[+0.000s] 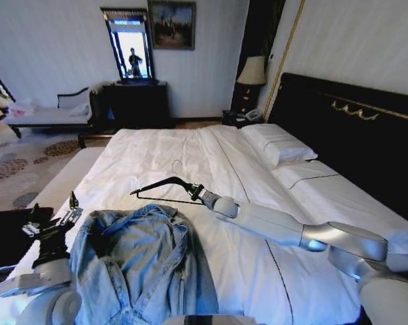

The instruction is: Pick up the clothes from the bed and hang them on the clothes hanger.

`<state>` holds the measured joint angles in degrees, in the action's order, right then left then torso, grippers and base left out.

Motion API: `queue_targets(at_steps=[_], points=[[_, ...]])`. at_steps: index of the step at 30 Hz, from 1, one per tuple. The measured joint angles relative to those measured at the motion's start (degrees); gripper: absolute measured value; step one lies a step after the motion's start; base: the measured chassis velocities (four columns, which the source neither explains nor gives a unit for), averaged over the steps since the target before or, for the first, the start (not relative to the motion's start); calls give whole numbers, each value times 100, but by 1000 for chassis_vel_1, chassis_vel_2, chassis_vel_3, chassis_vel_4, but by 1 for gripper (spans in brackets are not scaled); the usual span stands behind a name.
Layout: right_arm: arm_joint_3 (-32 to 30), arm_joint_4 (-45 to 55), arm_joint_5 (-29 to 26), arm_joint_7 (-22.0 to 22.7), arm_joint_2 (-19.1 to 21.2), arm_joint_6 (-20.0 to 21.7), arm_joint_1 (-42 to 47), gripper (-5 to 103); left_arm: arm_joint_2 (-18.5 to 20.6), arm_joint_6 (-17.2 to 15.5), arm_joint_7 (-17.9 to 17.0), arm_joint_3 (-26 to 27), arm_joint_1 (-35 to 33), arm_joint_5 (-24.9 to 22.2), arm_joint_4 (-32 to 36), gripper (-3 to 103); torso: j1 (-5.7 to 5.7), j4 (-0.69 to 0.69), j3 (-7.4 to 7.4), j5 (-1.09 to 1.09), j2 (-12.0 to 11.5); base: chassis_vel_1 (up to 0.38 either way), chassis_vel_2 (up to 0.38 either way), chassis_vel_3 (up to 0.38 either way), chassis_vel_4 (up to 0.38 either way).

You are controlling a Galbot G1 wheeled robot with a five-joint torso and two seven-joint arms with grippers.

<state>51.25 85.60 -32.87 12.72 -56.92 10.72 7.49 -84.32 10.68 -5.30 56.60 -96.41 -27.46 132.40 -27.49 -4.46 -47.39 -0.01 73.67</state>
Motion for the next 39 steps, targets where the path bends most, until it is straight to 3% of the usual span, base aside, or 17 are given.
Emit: queue_targets(at_steps=[14, 27, 39], points=[[-129, 41, 8, -23, 84, -63, 89, 22, -5, -22, -1, -17, -3, 19, 38, 100, -8, -1, -3, 1, -4, 30, -26, -23, 30], [-262, 50, 61, -33, 116, -188, 206, 22, -50, -24, -1, -28, -71, 92, 124, 100, -2, -1, 0, 1, -2, 157, -160, -189, 172], [-396, 80, 129, -28, 145, -177, 315, 22, -84, -30, 1, -35, -113, 161, 189, 100, -15, -2, -5, 1, -8, -16, 53, 9, -49]])
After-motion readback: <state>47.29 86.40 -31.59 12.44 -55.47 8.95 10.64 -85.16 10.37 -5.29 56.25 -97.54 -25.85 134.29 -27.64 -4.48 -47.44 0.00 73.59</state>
